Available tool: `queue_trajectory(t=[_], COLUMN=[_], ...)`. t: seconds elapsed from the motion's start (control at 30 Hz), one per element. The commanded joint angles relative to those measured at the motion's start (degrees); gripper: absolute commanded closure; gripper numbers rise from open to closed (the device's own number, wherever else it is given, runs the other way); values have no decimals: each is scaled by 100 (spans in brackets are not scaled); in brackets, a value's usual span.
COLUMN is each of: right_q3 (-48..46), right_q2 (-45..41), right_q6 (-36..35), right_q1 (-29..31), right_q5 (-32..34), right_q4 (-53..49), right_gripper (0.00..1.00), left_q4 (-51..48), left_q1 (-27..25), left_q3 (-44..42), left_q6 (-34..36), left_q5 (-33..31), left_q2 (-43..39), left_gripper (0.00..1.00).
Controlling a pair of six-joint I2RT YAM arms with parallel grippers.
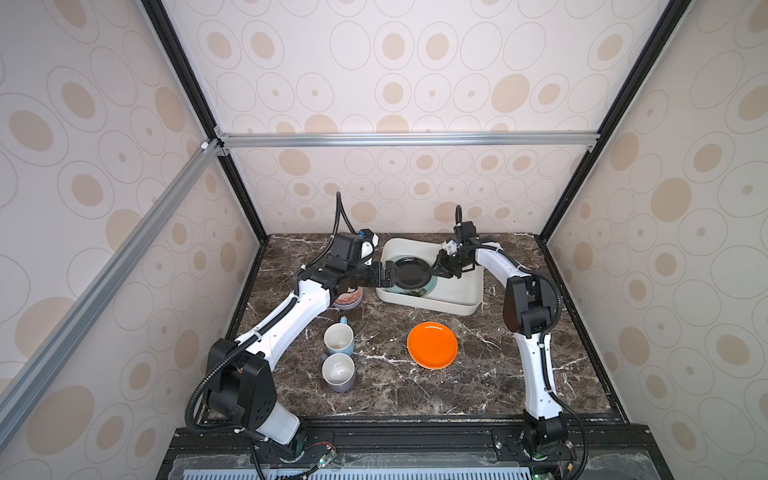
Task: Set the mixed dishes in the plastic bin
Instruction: 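Lift the black plate with the right gripper onto the mint-green plate in the bin, then release the black plate and move the right gripper to the orange plate's rim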
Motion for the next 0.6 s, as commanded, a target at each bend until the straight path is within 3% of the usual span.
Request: queue_trajectory(t=[0.0, 0.1, 0.3, 0.57], right_q3=[2, -253, -1236, -3658], right_q2=[-244, -580, -1830, -4160], right_q6=[-130, -248, -499, -700], right_q1=[-22, -25, 12, 410], right_q5=[32, 117, 333, 1061], right_q4=[-234, -213, -351, -721], right_gripper=[64, 55, 58, 59], left_q4=[145, 201, 364, 653], left_q1=[56, 52, 50, 26], left_q3=[-46, -172, -657, -1760], left_q6=[31, -6, -97, -316], left_q5=[103, 128, 153, 247], left_q2=[-89, -199, -643, -1579], left_gripper=[1, 1, 1, 1])
